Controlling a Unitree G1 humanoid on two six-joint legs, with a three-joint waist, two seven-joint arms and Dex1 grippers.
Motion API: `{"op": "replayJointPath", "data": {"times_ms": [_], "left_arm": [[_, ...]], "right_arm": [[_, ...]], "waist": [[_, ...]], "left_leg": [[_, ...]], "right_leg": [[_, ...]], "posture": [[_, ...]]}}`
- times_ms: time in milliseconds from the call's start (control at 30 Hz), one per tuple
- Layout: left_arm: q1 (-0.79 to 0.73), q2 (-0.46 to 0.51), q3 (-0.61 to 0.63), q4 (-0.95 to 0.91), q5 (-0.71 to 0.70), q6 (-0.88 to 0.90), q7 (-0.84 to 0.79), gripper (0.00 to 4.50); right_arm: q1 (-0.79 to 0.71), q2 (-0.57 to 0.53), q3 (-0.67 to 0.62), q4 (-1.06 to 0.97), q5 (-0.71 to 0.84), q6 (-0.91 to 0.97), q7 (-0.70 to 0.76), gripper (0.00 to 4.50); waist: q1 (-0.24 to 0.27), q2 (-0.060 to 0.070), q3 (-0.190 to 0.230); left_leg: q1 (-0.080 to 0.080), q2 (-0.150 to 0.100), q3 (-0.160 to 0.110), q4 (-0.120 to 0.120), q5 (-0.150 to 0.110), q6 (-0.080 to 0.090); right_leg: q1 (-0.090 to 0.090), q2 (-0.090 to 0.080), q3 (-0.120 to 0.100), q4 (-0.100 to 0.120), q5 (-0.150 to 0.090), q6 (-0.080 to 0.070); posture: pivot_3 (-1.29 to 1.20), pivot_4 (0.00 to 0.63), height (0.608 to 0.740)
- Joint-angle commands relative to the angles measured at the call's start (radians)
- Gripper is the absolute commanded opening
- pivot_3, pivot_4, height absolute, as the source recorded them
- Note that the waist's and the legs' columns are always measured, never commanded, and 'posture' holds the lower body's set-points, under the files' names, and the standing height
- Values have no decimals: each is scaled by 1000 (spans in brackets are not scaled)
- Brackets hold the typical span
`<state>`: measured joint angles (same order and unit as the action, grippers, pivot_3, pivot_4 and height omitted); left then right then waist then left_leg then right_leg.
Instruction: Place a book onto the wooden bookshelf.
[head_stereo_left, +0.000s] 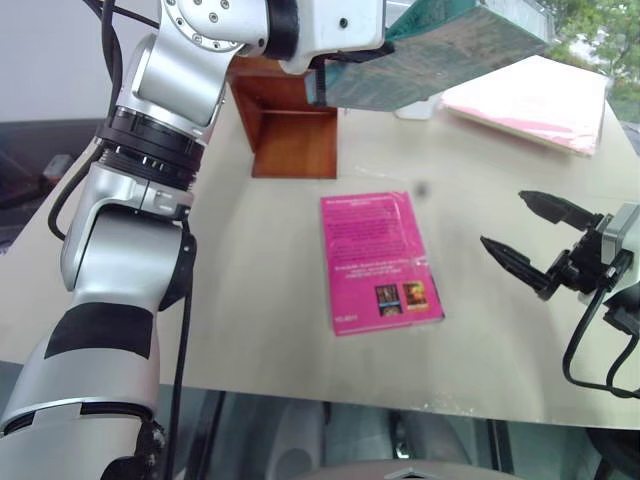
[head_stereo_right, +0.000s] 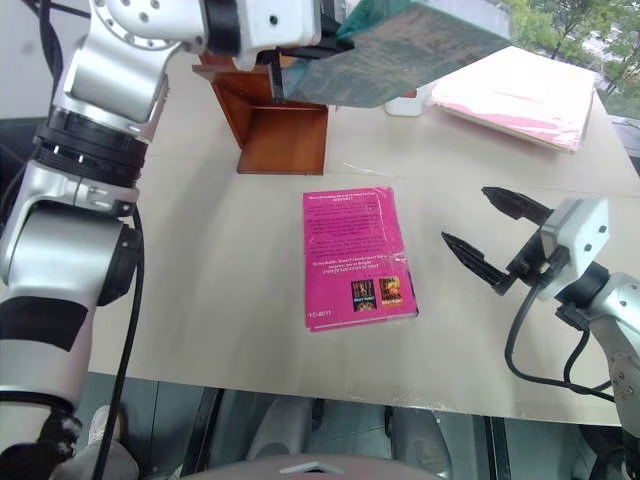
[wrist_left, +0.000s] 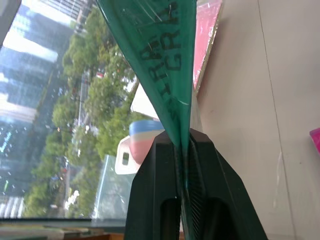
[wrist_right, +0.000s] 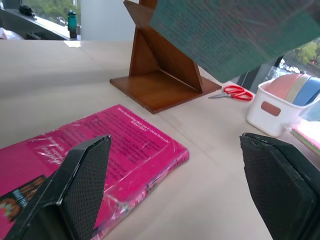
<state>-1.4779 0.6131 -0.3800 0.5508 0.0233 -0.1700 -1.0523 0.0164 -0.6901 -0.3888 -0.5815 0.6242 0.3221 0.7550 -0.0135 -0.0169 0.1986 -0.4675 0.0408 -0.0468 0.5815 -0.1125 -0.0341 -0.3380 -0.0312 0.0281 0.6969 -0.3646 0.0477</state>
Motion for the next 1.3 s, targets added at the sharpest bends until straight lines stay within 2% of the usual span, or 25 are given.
{"op": "replayJointPath", "data": {"times_ms": [33,200,433,633,767,1000,1100,1300], "left_arm": [[-101,6,91,0,19,-113,39,17],[-87,-50,137,-78,-75,1,-17,17],[-27,-83,173,-147,-94,79,-37,17],[-63,-45,125,-38,89,-60,31,17],[-142,40,26,113,291,-131,38,17],[-207,78,-52,229,420,-33,-78,17],[-218,73,-85,271,477,-23,-88,17],[-292,0,-157,451,609,14,62,17]], "right_arm": [[-24,-3,-10,-9,8,-22,-3,4254],[-47,-7,-8,9,5,-25,7,4254],[-57,-6,0,20,-3,-34,8,4254],[-63,-13,-7,17,11,-25,5,4254],[-93,-19,-7,36,16,-26,4,4254],[-179,-38,5,111,-7,-51,21,4254],[-220,-38,22,152,-24,-66,35,4254],[-329,-39,66,260,-75,-123,67,4254]], "waist": [[0,0,1],[0,0,4],[-1,1,4],[-2,1,4],[-5,1,4],[0,0,4],[-2,1,4],[-6,1,4]], "left_leg": [[0,0,0,0,0,0],[0,0,0,0,0,0],[0,0,0,1,1,-1],[0,0,-1,3,1,-1],[1,0,0,4,1,0],[0,0,-1,4,1,0],[0,0,-1,5,0,0],[2,0,-2,10,-2,4]], "right_leg": [[0,0,0,0,0,0],[0,0,0,1,0,0],[0,0,0,2,0,0],[0,0,0,4,0,0],[0,0,0,5,0,0],[0,0,-1,5,0,0],[0,0,-1,5,0,0],[0,1,-1,14,0,0]], "posture": [[0,150,740],[0,150,740],[0,150,740],[0,150,740],[0,150,740],[0,150,740],[0,150,740],[0,150,740]]}}
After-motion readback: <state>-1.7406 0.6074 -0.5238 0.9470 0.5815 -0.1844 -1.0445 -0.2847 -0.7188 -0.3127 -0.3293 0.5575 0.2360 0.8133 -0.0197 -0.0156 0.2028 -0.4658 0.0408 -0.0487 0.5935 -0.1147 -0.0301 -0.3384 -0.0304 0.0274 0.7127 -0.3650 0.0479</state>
